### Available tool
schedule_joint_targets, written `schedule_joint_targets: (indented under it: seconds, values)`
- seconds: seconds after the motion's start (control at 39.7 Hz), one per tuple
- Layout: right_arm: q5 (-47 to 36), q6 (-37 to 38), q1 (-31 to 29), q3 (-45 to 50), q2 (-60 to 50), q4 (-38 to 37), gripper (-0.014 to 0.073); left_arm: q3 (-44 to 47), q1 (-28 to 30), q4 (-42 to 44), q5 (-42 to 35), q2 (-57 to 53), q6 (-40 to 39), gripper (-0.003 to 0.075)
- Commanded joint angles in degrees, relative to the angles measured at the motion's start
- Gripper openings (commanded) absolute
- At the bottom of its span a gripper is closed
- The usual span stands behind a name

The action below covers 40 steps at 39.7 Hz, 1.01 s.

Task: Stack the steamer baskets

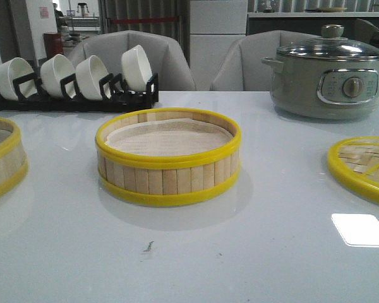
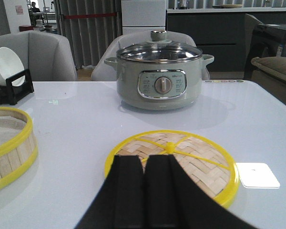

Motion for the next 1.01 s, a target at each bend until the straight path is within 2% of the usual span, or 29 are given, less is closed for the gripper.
schedule_joint_targets:
  seconds: [0.0, 0.98]
  values:
    - [-5.3, 0.0, 0.1, -0.9, -1.2, -0.2, 0.0066, 0.1, 0.1, 0.0, -4.7, -0.7, 0.0, 0.0090]
    - [-5.3, 0.0, 0.1, -0.9, -1.2, -0.2, 0.0066, 0.1, 0.1, 0.5, -4.5, -0.7, 0.0, 0.0090]
